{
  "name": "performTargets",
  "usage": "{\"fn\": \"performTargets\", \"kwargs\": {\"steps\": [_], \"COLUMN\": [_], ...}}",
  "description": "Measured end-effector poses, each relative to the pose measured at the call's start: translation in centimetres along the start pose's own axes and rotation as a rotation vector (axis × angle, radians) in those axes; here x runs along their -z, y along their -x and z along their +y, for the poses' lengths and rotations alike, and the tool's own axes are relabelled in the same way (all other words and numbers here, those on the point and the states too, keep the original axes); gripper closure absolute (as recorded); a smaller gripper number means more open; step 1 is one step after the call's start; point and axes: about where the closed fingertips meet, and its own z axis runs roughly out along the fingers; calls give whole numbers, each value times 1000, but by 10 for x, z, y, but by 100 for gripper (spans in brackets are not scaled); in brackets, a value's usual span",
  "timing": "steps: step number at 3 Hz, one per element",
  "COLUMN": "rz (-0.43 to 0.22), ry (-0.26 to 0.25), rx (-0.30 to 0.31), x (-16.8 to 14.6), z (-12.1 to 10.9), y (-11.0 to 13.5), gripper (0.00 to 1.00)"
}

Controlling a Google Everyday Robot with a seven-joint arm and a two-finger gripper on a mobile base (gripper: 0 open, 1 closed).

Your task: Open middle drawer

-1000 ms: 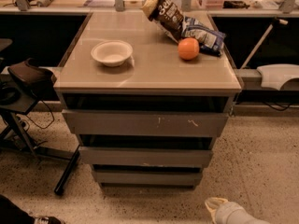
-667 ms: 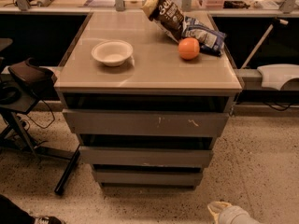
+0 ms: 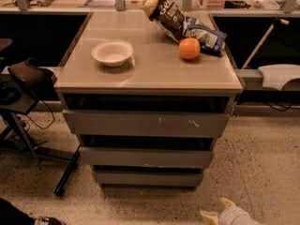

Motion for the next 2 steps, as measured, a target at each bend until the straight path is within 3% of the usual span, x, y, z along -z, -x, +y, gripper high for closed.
{"fn": "performTargets", "kwargs": {"steps": [1,2], "rz": [0,-5], "ry": [-20,-50], "rx": [25,90], "x": [-12,-42], "z": [0,-6], "y": [9,35], "gripper": [0,0]}}
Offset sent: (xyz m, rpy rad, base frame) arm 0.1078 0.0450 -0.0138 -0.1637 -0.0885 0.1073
